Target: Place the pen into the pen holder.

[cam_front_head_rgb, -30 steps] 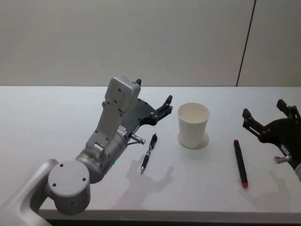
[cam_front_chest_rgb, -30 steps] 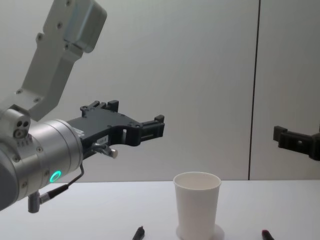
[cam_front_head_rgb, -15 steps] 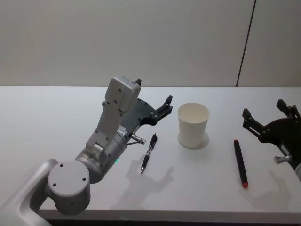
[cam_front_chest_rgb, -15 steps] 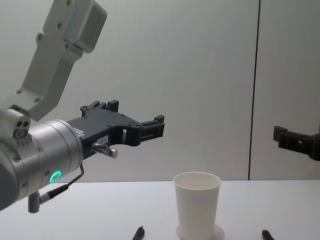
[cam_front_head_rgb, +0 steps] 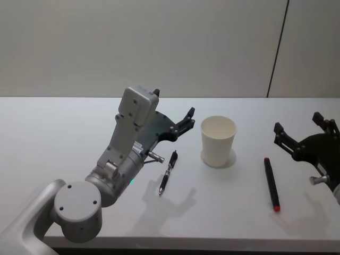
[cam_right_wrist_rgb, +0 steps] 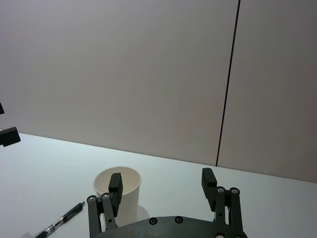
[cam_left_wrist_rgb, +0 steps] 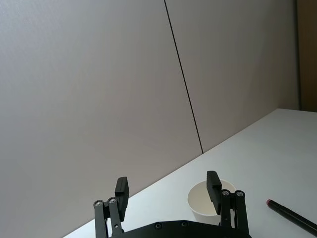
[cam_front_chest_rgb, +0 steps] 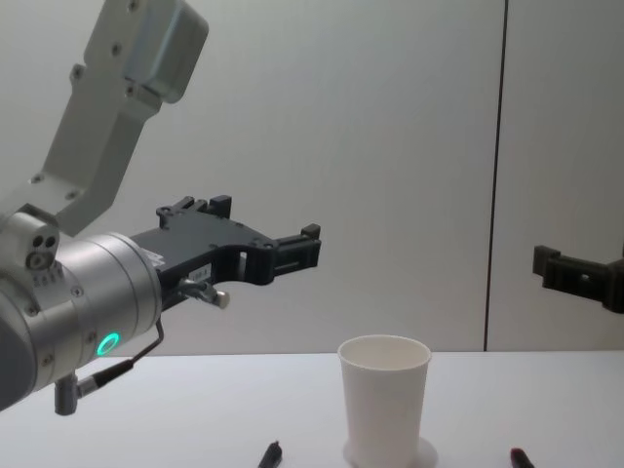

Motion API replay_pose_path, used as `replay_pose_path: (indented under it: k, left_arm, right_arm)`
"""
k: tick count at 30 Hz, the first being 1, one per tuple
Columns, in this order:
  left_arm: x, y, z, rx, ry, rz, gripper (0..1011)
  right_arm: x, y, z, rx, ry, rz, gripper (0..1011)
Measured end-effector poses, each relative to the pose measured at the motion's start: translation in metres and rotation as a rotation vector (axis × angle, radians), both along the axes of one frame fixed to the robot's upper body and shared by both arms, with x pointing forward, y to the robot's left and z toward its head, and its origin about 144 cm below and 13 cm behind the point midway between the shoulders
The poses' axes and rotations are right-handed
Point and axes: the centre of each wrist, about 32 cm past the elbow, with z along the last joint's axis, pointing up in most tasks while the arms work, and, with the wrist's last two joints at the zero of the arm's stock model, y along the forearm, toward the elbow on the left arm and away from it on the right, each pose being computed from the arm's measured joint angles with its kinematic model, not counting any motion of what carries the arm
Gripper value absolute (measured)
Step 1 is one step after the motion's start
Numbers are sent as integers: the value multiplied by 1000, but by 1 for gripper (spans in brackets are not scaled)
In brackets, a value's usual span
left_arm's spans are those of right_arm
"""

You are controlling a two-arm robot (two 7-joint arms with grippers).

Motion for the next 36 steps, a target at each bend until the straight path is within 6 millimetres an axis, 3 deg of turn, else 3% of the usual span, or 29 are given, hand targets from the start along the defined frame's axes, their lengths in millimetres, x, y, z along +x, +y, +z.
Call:
replay_pose_path:
  k: [16, 36]
  left_arm:
    - [0, 0, 0, 0, 0, 0, 1000]
    - [0, 0, 0, 0, 0, 0, 1000]
  right_arm:
    - [1, 0, 0, 0, 2, -1, 1001]
    - [16, 0, -1, 10, 93, -45, 1001]
